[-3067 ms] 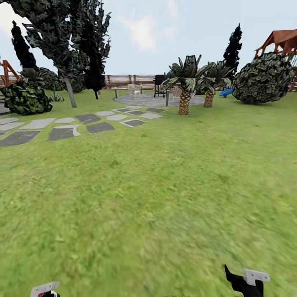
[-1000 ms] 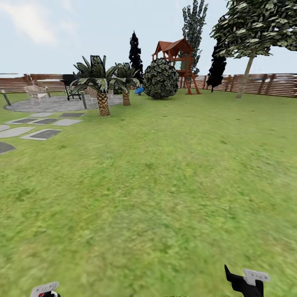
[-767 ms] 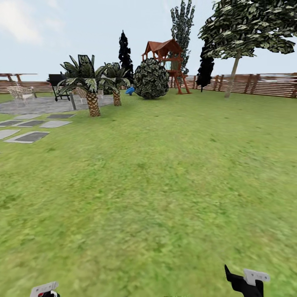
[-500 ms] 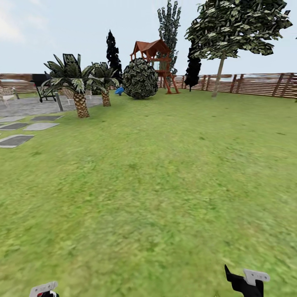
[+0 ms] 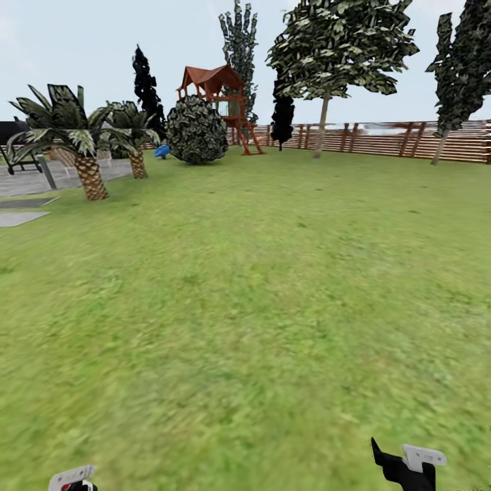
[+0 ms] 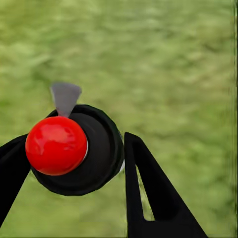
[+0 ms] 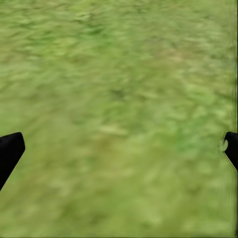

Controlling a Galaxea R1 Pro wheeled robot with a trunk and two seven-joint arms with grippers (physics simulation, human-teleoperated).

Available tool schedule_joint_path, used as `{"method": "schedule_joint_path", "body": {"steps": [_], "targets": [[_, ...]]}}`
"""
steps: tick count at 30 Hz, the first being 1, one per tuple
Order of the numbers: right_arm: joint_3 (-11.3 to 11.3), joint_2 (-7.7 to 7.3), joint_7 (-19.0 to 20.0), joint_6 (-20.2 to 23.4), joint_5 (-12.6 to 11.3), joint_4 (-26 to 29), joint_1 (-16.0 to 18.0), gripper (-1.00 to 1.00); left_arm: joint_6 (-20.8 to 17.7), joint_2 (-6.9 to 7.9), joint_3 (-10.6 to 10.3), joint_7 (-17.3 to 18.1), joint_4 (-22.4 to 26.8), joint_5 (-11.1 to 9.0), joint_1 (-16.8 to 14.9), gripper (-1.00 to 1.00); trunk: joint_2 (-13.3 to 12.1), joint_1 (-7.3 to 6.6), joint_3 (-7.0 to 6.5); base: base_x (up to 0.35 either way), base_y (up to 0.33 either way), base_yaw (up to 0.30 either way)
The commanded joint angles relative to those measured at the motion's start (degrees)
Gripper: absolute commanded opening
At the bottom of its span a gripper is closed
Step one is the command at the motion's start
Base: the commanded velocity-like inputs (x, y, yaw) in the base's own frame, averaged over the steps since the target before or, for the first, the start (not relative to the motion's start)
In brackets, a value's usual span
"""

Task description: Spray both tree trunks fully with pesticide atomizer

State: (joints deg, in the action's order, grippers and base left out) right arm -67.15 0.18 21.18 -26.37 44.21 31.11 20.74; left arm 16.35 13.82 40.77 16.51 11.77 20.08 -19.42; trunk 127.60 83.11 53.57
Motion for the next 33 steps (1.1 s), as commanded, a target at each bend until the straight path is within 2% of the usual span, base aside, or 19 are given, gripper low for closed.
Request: {"method": "schedule_joint_path", "body": {"steps": [1, 21, 33], "targets": [[0.0, 0.00, 0.0, 0.0, 0.0, 0.0, 0.0, 1.00, 0.0, -0.01, 0.0, 0.0, 0.0, 0.0, 0.0, -1.00, 0.0, 0.00, 0.00, 0.323, 0.000, -0.300], [0.0, 0.01, 0.1, 0.0, 0.0, 0.0, 0.0, 1.00, 0.0, 0.15, 0.1, 0.0, 0.1, 0.0, 0.4, -1.00, 0.0, 0.00, 0.00, 0.337, 0.000, -0.296], [0.1, 0.08, 0.1, 0.0, 0.0, 0.0, 0.0, 1.00, 0.0, 0.15, 0.1, 0.0, 0.3, 0.0, 0.6, -1.00, 0.0, 0.00, 0.00, 0.338, 0.000, -0.014]]}}
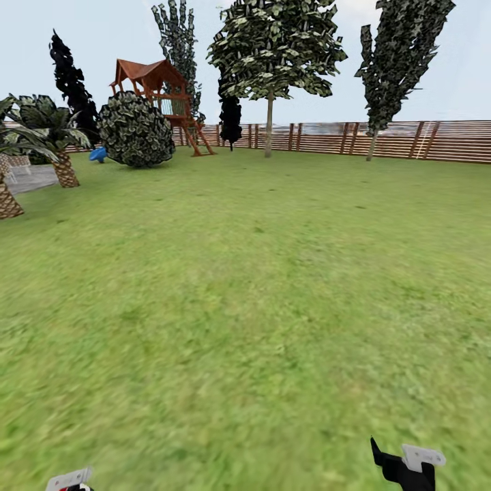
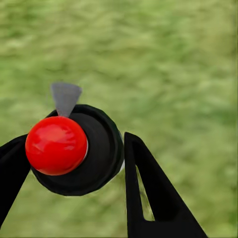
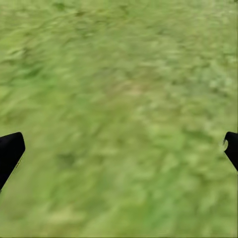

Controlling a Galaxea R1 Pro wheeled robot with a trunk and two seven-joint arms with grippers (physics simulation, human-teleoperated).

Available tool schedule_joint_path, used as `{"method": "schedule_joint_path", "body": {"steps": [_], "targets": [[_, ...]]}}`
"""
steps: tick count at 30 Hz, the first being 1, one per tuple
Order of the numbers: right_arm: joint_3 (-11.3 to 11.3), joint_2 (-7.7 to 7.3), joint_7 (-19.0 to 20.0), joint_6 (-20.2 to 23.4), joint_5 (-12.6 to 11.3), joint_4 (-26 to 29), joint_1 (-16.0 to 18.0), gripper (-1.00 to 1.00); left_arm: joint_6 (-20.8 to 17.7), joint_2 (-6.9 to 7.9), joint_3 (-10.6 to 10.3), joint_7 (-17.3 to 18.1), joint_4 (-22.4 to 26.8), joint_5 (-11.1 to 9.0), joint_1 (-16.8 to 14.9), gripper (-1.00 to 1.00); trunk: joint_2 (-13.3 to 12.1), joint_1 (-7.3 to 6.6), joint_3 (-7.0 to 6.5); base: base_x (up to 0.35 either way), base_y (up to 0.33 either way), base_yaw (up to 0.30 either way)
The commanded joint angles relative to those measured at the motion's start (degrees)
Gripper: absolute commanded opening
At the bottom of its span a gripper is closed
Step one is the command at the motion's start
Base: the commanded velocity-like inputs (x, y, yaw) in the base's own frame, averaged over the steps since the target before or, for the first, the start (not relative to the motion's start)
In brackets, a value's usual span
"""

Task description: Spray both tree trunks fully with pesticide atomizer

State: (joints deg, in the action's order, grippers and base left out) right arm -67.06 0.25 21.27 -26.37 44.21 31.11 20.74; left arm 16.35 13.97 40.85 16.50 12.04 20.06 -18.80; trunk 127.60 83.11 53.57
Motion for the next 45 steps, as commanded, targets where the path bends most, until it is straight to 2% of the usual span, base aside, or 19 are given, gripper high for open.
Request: {"method": "schedule_joint_path", "body": {"steps": [1, 6, 17, 22, 24, 26, 28, 30, 32, 33, 34, 38, 45], "targets": [[0.0, 0.01, 0.0, 0.0, 0.0, 0.0, 0.0, 1.00, 0.0, 0.00, 0.0, 0.0, 0.0, 0.0, 0.0, -1.00, 0.0, 0.00, 0.00, 0.338, 0.000, 0.000], [0.0, 0.01, 0.0, 0.0, 0.1, 0.0, 0.0, 1.00, 0.0, 0.00, 0.0, 0.0, 0.0, 0.0, 0.1, -1.00, 0.0, 0.00, 0.00, 0.338, 0.000, -0.043], [0.0, 0.01, 0.0, 0.0, 0.0, 0.0, 0.0, 1.00, 0.0, 0.00, 0.0, 0.0, 0.1, 0.0, 0.1, -1.00, 0.0, 0.00, 0.00, 0.338, 0.000, -0.273], [0.1, 0.06, 0.1, 0.0, 0.2, -0.1, 0.0, 1.00, 0.0, 0.00, 0.0, 0.0, 0.1, 0.0, 0.1, -1.00, 0.0, 0.00, 0.00, 0.338, 0.000, -0.090], [0.1, 0.09, 0.1, 0.0, 0.2, -1.3, 0.0, 1.00, 0.0, 0.00, 0.0, 0.0, 0.0, 0.0, 0.1, -1.00, 0.0, 0.00, 0.00, 0.338, 0.000, -0.009], [0.1, 0.04, 0.1, -0.5, 0.3, -5.8, 0.0, 1.00, 0.0, 0.00, 0.0, 0.0, 0.0, 0.0, 0.1, -1.00, 0.0, 0.00, 0.00, 0.338, 0.000, -0.004], [0.1, -0.01, 0.0, -4.8, 0.3, -9.5, 0.0, 1.00, 0.0, 0.00, 0.0, 0.0, 0.0, 0.0, 0.1, -1.00, 0.0, 0.00, 0.00, 0.338, 0.000, -0.001], [0.0, -0.09, 0.0, -13.4, 0.3, -11.0, -0.5, 1.00, 0.0, 0.00, 0.0, 0.0, 0.0, 0.0, 0.1, -1.00, 0.0, 0.00, 0.00, 0.338, 0.000, 0.000], [0.1, -0.08, 0.1, -17.3, 0.4, -12.1, -1.7, 1.00, 0.0, 0.00, 0.0, 0.0, 0.0, 0.0, 0.1, -1.00, 0.0, 0.00, 0.00, 0.338, 0.000, 0.000], [0.0, -0.08, 0.1, -17.8, 0.4, -13.7, -1.8, 1.00, 0.0, 0.00, 0.0, 0.0, 0.0, 0.0, 0.1, -1.00, 0.0, 0.00, 0.00, 0.338, 0.000, 0.000], [0.0, -0.15, 0.0, -18.1, 0.3, -20.4, -2.1, 1.00, 0.0, 0.00, 0.0, 0.0, 0.0, 0.0, 0.1, -1.00, 0.0, 0.00, 0.00, 0.338, 0.000, 0.000], [0.1, -0.10, 0.0, -18.1, 0.3, -22.6, -2.4, 1.00, 0.0, 0.00, 0.0, 0.0, 0.0, 0.0, 0.1, -1.00, 0.0, 0.00, 0.00, 0.338, 0.000, 0.000], [0.1, -0.08, 0.0, -18.1, 0.4, -22.9, -2.5, 1.00, 0.0, 0.00, 0.0, 0.0, 0.0, 0.0, 0.1, -1.00, 0.0, 0.00, 0.00, 0.338, 0.000, 0.000]]}}
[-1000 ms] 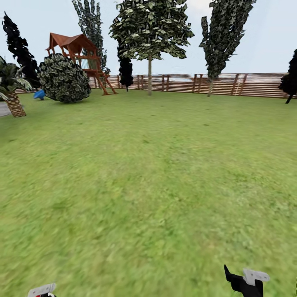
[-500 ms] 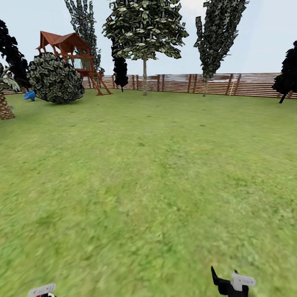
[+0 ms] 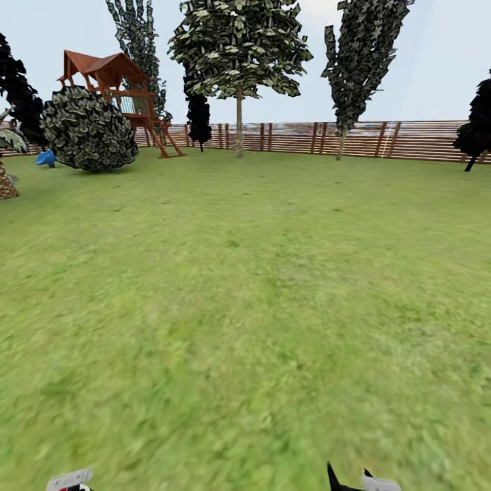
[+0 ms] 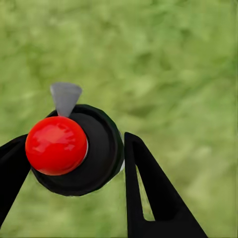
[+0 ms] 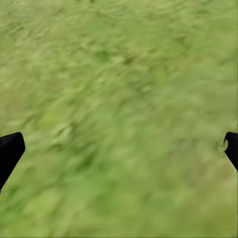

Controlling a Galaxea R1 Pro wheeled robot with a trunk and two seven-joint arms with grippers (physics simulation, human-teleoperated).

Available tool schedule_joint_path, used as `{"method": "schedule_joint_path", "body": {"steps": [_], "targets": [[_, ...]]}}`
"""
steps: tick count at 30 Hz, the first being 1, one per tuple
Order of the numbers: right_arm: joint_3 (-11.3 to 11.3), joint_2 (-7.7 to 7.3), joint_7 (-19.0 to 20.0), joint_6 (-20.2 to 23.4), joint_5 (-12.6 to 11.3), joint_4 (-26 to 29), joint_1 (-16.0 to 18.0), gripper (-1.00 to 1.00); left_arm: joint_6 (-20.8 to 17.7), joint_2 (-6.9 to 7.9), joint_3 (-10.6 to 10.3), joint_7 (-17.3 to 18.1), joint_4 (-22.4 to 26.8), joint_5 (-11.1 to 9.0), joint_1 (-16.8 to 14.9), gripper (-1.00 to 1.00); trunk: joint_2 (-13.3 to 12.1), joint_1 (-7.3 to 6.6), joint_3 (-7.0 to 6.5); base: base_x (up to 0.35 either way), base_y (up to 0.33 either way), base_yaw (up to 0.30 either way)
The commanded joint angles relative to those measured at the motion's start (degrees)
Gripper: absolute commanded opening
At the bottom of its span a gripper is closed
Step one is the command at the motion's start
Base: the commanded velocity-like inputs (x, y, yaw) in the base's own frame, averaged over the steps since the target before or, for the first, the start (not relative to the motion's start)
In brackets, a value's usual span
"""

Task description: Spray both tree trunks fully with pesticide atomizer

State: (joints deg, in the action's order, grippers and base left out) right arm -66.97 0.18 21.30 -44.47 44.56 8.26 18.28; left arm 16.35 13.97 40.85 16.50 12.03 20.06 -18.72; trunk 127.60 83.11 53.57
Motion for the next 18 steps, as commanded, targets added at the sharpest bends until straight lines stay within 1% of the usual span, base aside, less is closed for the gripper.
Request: {"method": "schedule_joint_path", "body": {"steps": [1, 18], "targets": [[0.0, 0.00, 0.0, 0.0, 0.0, 0.0, 0.0, 1.00, 0.0, 0.00, 0.0, 0.0, 0.0, 0.0, 0.0, -1.00, 0.0, 0.00, 0.00, 0.338, 0.000, 0.000], [0.0, 0.00, 0.0, 0.0, 0.0, 0.0, 0.0, 1.00, 0.1, 0.00, 0.0, 0.0, -0.1, 0.0, 0.0, -1.00, 0.0, 0.00, 0.00, 0.338, 0.000, 0.000]]}}
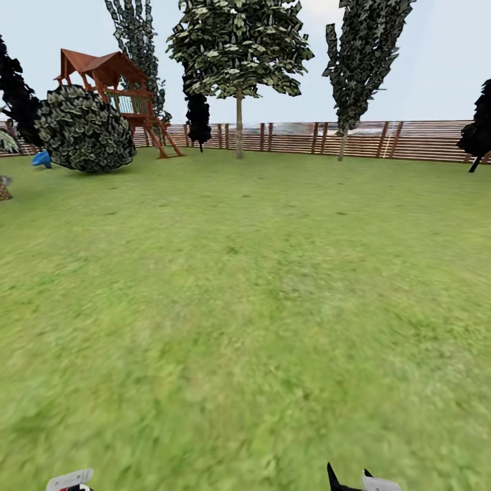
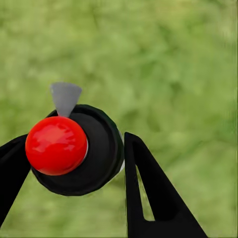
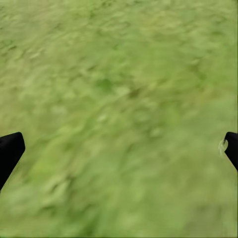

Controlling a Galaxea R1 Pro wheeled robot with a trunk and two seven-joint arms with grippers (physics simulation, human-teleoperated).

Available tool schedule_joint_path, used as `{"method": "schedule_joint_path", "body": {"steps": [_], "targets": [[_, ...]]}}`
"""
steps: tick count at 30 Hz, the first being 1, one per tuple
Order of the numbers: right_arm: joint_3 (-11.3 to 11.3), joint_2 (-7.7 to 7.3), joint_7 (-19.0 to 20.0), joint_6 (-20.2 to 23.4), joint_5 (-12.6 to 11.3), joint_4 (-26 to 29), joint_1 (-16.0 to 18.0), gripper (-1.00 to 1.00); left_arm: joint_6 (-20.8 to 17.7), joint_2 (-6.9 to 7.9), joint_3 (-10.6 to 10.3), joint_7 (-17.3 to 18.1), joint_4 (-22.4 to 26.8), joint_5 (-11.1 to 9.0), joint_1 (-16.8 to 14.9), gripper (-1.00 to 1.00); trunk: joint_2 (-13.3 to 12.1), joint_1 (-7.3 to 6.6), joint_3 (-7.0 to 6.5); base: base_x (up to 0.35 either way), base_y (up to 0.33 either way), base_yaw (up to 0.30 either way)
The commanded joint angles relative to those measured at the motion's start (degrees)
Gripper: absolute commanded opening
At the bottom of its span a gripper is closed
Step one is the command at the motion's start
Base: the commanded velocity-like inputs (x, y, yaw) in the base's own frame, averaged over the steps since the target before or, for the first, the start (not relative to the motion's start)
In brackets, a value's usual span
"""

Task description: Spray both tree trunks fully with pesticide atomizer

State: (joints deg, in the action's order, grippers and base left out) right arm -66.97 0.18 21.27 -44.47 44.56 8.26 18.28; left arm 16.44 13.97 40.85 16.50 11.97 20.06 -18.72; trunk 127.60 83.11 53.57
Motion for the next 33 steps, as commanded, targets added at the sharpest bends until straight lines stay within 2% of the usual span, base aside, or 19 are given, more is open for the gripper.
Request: {"method": "schedule_joint_path", "body": {"steps": [1, 33], "targets": [[0.0, 0.00, 0.0, 0.0, 0.0, 0.0, 0.0, 1.00, 0.0, 0.00, 0.0, 0.0, 0.1, 0.0, 0.0, -1.00, 0.0, 0.00, 0.00, 0.338, 0.000, 0.000], [0.0, 0.00, 0.0, 0.0, 0.0, 0.0, 0.0, 1.00, 0.0, -0.48, -0.1, 0.0, -0.1, 0.0, 0.0, -1.00, 0.0, 0.00, 0.00, 0.338, 0.000, 0.000]]}}
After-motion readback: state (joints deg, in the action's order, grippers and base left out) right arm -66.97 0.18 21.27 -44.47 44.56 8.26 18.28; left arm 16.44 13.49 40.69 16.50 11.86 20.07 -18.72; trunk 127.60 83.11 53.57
